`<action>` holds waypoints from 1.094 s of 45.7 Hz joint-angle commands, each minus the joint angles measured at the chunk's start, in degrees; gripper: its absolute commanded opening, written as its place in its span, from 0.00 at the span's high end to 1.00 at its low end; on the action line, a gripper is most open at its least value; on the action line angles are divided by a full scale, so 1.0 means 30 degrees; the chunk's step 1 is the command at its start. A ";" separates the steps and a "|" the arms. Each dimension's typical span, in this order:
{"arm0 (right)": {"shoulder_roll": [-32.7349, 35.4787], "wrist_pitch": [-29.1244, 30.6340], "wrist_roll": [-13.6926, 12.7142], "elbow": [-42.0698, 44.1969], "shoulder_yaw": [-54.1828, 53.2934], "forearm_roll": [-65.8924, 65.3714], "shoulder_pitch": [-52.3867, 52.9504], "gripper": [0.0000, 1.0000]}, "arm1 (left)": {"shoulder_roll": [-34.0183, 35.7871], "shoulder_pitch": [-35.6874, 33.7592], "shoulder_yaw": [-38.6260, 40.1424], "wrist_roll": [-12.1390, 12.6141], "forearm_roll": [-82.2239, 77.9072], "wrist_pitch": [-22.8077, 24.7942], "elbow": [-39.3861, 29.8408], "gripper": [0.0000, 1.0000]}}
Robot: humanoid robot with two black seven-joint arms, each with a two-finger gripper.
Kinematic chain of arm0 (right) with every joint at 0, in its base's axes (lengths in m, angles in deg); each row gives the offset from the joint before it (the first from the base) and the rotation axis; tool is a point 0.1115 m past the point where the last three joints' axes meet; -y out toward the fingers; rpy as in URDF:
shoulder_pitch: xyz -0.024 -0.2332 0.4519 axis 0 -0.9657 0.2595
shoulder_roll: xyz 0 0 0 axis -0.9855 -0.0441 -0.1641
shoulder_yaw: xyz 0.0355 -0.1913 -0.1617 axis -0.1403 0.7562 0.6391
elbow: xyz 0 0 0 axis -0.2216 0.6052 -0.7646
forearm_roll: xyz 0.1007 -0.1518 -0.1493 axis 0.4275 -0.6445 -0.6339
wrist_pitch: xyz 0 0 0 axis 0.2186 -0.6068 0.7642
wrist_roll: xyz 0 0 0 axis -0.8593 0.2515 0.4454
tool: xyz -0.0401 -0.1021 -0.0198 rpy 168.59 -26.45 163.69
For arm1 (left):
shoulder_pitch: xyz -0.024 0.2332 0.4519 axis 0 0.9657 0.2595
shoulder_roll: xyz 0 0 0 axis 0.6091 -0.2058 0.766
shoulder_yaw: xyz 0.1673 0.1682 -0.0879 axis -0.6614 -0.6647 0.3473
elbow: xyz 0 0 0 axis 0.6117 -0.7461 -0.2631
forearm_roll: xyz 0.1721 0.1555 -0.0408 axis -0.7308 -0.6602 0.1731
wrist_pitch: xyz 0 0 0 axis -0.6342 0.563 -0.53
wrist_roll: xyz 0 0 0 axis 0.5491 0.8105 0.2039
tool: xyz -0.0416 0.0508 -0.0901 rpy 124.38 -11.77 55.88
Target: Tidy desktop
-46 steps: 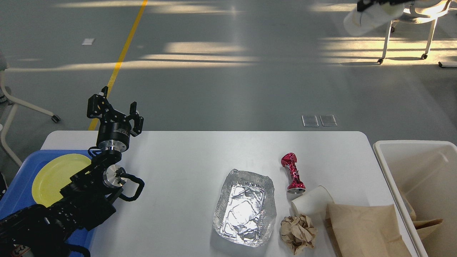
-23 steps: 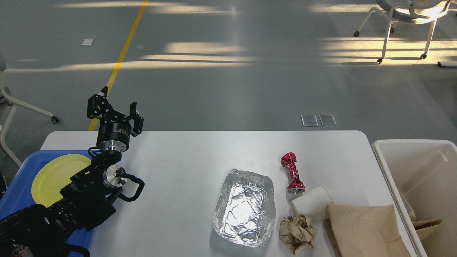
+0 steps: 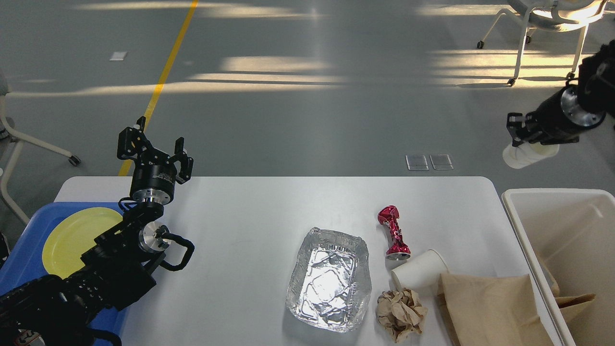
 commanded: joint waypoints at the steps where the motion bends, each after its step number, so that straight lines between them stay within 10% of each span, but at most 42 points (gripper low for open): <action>1: -0.0583 -0.2565 -0.0005 0.1410 0.2646 0.0199 -0.2833 1.00 | 0.0000 0.0000 0.0000 0.0000 0.0001 0.0000 0.0000 0.03; 8: -0.0554 -0.5116 -0.0093 0.1558 0.3471 0.0288 -0.4856 0.81 | 0.0000 0.0000 0.0000 0.0000 0.0001 0.0000 0.0000 0.03; 15: -0.0496 -0.6377 -0.0708 0.1529 0.3530 0.0229 -0.5883 0.00 | 0.0000 0.0000 0.0000 0.0000 0.0001 0.0000 0.0000 0.03; 33: -0.0525 -0.6262 -0.0591 0.0652 0.2915 0.0259 -0.3545 0.00 | 0.0000 0.0000 0.0000 0.0000 0.0001 0.0000 0.0000 0.03; 50: -0.0291 -0.3219 -0.0591 -1.1123 0.2476 0.2335 0.9461 0.00 | 0.0000 0.0000 0.0000 0.0000 0.0001 0.0000 0.0000 0.03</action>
